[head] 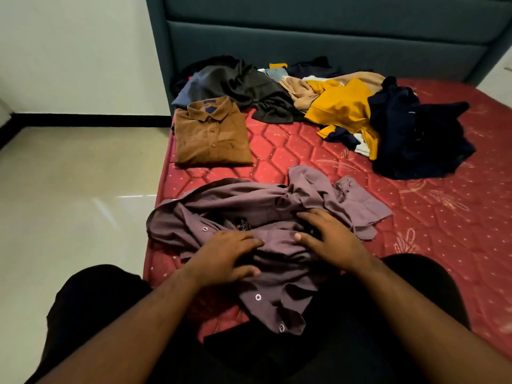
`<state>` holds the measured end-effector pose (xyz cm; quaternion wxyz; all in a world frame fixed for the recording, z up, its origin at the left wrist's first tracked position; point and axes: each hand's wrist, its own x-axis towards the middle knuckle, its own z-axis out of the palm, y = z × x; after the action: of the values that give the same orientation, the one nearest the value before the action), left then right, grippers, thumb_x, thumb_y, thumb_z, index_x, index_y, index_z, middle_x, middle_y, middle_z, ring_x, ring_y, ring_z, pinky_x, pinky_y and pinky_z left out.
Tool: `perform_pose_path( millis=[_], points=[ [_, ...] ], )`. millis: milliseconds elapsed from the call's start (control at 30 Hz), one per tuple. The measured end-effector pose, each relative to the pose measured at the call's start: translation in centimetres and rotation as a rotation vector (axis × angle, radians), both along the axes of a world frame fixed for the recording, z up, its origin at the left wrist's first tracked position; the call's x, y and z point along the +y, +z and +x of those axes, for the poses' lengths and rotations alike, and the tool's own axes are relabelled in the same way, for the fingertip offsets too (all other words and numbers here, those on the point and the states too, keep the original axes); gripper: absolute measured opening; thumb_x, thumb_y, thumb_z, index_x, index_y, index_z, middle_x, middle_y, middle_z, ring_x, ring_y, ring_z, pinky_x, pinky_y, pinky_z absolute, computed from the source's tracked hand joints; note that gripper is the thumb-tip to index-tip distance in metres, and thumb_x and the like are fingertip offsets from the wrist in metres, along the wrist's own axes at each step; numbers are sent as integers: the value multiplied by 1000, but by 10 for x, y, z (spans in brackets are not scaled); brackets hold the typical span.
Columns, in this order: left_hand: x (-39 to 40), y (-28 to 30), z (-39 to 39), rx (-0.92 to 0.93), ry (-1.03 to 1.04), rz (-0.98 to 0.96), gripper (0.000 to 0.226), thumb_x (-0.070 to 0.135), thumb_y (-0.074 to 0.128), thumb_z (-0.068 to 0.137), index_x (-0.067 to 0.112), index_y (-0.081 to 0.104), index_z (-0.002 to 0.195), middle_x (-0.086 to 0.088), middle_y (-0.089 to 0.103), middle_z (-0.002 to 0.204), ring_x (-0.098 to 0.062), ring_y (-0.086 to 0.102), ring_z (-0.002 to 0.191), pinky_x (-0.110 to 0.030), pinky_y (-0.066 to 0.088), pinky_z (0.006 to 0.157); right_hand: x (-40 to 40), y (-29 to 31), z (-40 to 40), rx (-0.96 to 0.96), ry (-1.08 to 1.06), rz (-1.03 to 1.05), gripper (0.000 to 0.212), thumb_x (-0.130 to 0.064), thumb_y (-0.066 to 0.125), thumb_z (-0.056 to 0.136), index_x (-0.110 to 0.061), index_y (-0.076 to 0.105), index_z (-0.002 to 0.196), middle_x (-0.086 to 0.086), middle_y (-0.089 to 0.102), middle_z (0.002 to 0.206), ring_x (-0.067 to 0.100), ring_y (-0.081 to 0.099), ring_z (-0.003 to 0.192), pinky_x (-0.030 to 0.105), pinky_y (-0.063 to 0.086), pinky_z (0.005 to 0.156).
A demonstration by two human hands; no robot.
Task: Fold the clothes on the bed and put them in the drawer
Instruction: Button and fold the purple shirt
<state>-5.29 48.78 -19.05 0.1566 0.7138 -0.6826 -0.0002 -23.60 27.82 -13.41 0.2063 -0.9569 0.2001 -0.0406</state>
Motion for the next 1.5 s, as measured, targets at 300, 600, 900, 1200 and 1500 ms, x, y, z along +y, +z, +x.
perform_pose_path(
  millis=[300, 600, 900, 1200, 1500],
  points=[
    [9, -25, -51, -382, -290, -96, 62, 67, 36, 85, 30, 44, 133, 0, 56, 122, -18, 58, 100, -30, 46, 83, 9, 1, -30, -43, 159, -153, 23, -23, 54, 88, -19, 69, 104, 2, 67, 103, 23, 64, 98, 35, 51, 83],
    [1, 20, -63, 972, 128, -11, 37, -7, 53, 68, 9, 72, 96, 11, 73, 95, -3, 66, 92, -28, 49, 88, 39, -8, -22, 317, 206, -384, 104, -54, 68, 75, -32, 4, 153, -1, 8, 162, 23, 10, 149, 52, 12, 115],
    [0, 183, -11, 1121, 191, -153, 15, 2, 58, 87, 8, 69, 94, -18, 68, 99, -24, 60, 86, -30, 51, 75, 28, 66, -6, -854, -364, 83, 36, -4, 51, 89, -14, 68, 118, 5, 70, 104, 18, 62, 94, 31, 48, 83],
    [-33, 249, 27, 316, 430, -815, 29, 27, 51, 99, 11, 55, 76, 0, 54, 68, -15, 48, 67, -33, 35, 62, -68, 221, -24, 257, -31, 736, 23, -30, 60, 90, -11, 72, 90, 15, 57, 80, 21, 48, 58, 28, 36, 54],
    [-46, 106, 3, 562, 407, -481, 28, 34, 54, 93, 17, 58, 114, 0, 65, 95, -18, 61, 85, -34, 49, 77, -49, 122, -10, 274, -200, -431, 27, -21, 51, 90, -25, 61, 115, 5, 63, 121, 27, 61, 108, 38, 51, 87]
  ],
)
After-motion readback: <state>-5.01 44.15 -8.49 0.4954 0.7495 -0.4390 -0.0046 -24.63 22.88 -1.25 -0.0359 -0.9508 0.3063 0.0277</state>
